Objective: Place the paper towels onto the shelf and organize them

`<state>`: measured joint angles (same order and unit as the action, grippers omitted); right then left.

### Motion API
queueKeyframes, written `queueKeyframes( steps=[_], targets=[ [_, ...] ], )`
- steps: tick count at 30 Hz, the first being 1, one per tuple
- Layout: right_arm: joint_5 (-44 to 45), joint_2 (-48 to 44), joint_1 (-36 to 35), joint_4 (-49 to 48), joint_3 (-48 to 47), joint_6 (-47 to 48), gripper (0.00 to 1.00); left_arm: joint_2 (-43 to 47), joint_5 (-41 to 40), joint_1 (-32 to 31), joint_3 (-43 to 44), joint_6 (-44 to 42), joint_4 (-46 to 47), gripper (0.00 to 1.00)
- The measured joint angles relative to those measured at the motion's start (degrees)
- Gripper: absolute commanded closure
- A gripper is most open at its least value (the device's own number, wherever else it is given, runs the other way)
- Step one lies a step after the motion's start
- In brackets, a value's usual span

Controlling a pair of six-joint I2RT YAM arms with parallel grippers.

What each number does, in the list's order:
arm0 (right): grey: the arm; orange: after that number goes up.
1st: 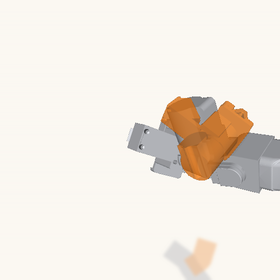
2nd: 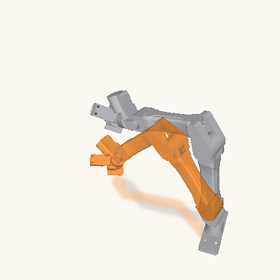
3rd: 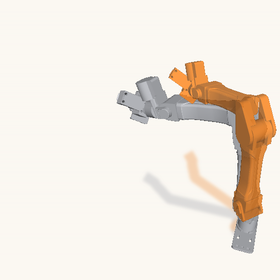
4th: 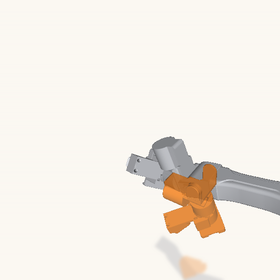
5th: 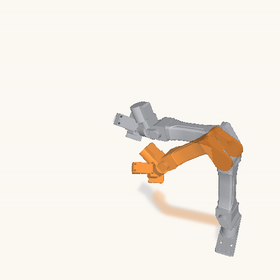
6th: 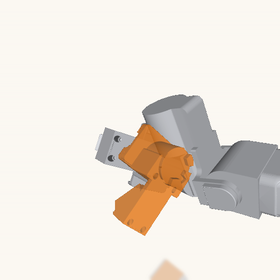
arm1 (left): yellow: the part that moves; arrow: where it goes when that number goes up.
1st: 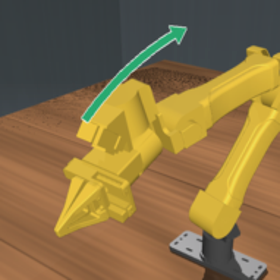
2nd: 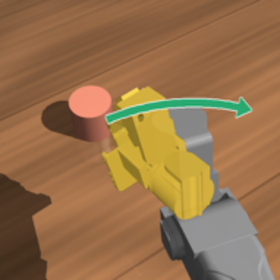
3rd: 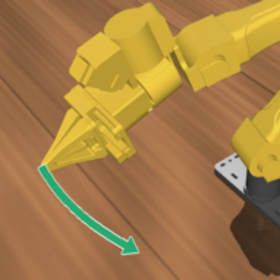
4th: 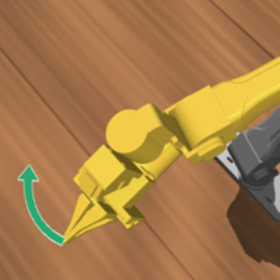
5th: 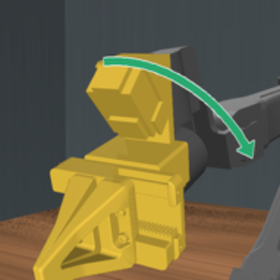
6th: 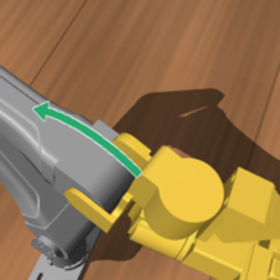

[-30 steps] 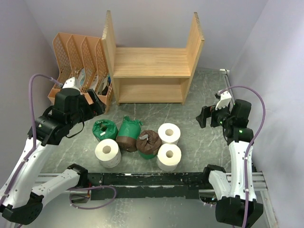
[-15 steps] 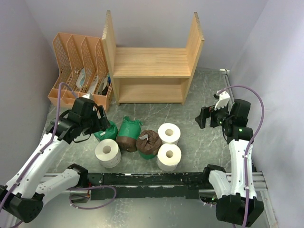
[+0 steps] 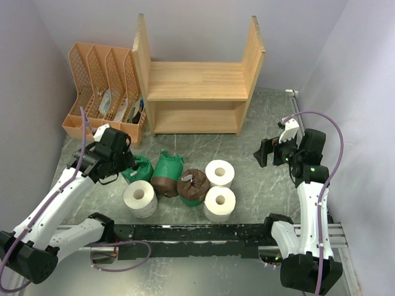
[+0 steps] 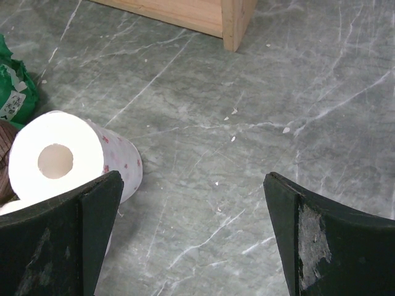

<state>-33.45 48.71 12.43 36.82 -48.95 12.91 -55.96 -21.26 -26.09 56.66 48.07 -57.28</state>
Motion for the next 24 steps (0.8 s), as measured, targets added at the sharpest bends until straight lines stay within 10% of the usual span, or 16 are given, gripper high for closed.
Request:
queueKeyframes(
  steps=[24],
  targets=[
    [0.0, -1.1, 0.0, 0.0, 0.0, 0.0, 0.00, -4.8, -3.5, 0.8, -7.0, 2.5, 5.5, 0.26]
  ],
)
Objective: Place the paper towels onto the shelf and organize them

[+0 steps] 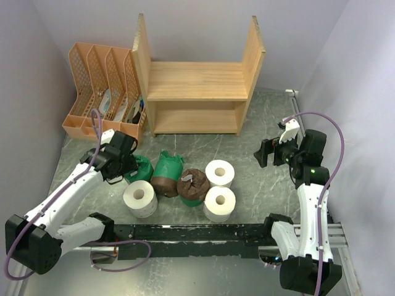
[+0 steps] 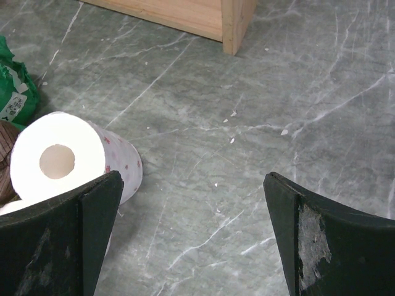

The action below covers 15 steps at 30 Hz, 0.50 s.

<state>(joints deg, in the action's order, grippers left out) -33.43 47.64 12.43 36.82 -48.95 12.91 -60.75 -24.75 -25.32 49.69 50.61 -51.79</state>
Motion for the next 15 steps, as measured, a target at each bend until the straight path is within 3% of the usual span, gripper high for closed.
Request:
queueKeyframes(
  steps=[4, 12, 15],
  targets=[
    [0.0, 0.0, 0.0, 0.0, 0.0, 0.0, 0.00, -0.5, -0.2, 0.0, -1.7, 0.0, 1.9, 0.27],
    [0.0, -0.5, 0.0, 0.0, 0.0, 0.0, 0.00, -0.6, -0.7, 0.0, -4.0, 0.4, 5.4, 0.61],
    [0.0, -0.6, 0.0, 0.0, 0.0, 0.0, 0.00, -0.6, -0.7, 0.0, -4.2, 0.3, 6.0, 0.69]
  ],
)
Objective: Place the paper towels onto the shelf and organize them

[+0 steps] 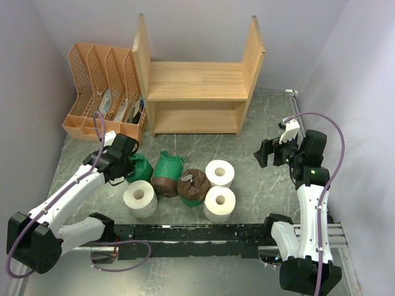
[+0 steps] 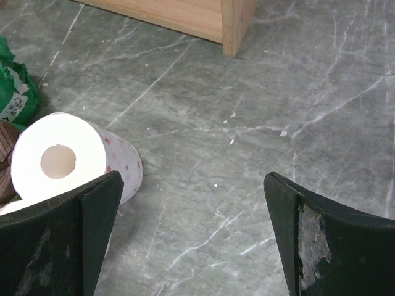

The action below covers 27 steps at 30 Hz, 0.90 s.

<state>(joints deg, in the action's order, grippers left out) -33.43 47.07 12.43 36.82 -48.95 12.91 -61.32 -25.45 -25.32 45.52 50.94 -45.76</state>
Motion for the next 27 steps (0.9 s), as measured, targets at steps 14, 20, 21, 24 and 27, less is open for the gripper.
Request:
queueKeyframes(
  steps=[14, 20, 21, 24, 27],
  targets=[
    [0.0, 0.0, 0.0, 0.0, 0.0, 0.0, 0.00, 1.7, 4.2, 0.1, -0.9, -3.4, 3.7, 0.93],
    [0.2, 0.0, 0.0, 0.0, 0.0, 0.0, 0.00, 2.5, 9.4, 0.2, 11.1, -8.5, 1.5, 0.93],
    [0.2, 0.0, 0.0, 0.0, 0.0, 0.0, 0.00, 2.2, 10.4, 0.2, 14.6, -9.2, 1.4, 0.93],
    [0.2, 0.0, 0.0, 0.0, 0.0, 0.0, 0.00, 0.5, 13.2, 0.2, 26.3, -12.0, 0.8, 0.93],
    [0.2, 0.0, 0.0, 0.0, 0.0, 0.0, 0.00, -2.6, 17.1, 0.2, 37.8, -15.1, -0.3, 0.93]
  ],
)
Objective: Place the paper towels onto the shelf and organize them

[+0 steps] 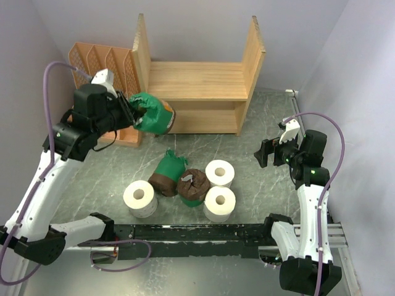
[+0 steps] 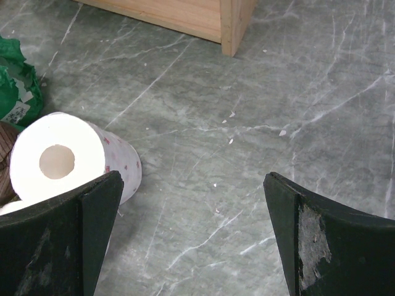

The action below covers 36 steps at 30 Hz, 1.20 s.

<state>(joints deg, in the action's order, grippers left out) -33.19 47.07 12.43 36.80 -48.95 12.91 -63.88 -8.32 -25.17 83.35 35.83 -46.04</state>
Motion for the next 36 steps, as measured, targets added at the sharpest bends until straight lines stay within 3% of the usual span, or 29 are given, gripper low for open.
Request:
queueKeyframes(
  steps=[11, 16, 18, 27, 36],
  targets=[
    [0.2, 0.1, 0.0, 0.0, 0.0, 0.0, 0.00, -16.2, 12.7, -2.1, 27.9, -6.6, -9.7, 0.93],
    [0.2, 0.4, 0.0, 0.0, 0.0, 0.0, 0.00, -29.7, 10.4, -9.9, 52.6, -9.4, -19.2, 0.93],
    [0.2, 0.4, 0.0, 0.0, 0.0, 0.0, 0.00, -33.7, 9.6, -11.8, 58.7, -10.0, -20.4, 0.93],
    [0.2, 0.4, 0.0, 0.0, 0.0, 0.0, 0.00, -39.1, -0.5, -12.1, 59.8, -13.5, -25.8, 0.93],
    [0.2, 0.3, 0.0, 0.0, 0.0, 0.0, 0.00, -41.7, -7.3, -12.1, 61.0, -16.8, -24.2, 0.93]
  ],
)
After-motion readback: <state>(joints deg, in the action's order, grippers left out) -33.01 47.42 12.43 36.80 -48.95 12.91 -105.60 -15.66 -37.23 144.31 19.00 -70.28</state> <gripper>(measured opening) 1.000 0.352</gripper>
